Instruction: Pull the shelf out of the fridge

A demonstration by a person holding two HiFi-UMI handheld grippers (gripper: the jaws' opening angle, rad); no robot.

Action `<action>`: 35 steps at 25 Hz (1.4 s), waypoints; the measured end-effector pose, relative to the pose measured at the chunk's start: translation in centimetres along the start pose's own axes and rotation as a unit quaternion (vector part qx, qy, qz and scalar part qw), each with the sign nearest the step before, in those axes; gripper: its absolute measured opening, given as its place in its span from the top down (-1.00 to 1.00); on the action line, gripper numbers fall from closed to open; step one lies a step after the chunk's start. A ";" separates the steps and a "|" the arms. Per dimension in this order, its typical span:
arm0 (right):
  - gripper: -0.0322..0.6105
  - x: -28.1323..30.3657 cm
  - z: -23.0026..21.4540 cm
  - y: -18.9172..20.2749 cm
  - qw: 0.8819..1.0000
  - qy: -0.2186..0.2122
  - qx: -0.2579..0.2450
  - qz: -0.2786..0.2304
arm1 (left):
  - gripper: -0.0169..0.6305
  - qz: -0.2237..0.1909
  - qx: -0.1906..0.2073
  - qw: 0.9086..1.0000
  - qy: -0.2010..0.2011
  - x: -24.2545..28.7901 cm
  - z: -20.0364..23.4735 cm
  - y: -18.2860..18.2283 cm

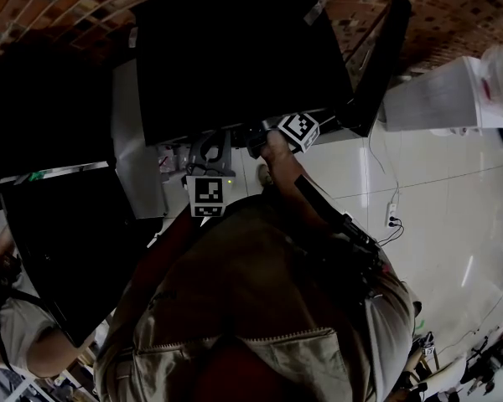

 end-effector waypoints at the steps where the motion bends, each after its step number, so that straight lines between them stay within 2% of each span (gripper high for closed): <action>1: 0.87 -0.3 -0.1 0.1 1.000 0.003 0.003 0.000 | 0.93 -0.001 0.001 1.000 0.000 -0.2 0.0 0.0; 12: 0.88 -5.8 0.3 1.3 1.000 0.004 0.011 0.017 | 0.93 -0.001 0.000 1.000 -0.012 -5.2 -1.8 1.5; 25: 0.86 -15.6 2.6 3.9 1.000 -0.007 0.004 0.019 | 0.93 -0.010 -0.048 0.995 -0.089 -16.0 -2.3 5.4; 35: 0.86 -26.4 4.7 7.5 1.000 -0.021 -0.008 0.006 | 0.93 -0.034 -0.079 0.989 -0.119 -24.4 -4.5 7.4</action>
Point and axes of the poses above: the fingertips, and each gripper's own axes: x forward along the fingers, z to its left, y out of its underside, the point moved 6 cm from there along -x, backward along the fingers, and after that the axes turned 6 degrees about -z, right-handed, at the moved point
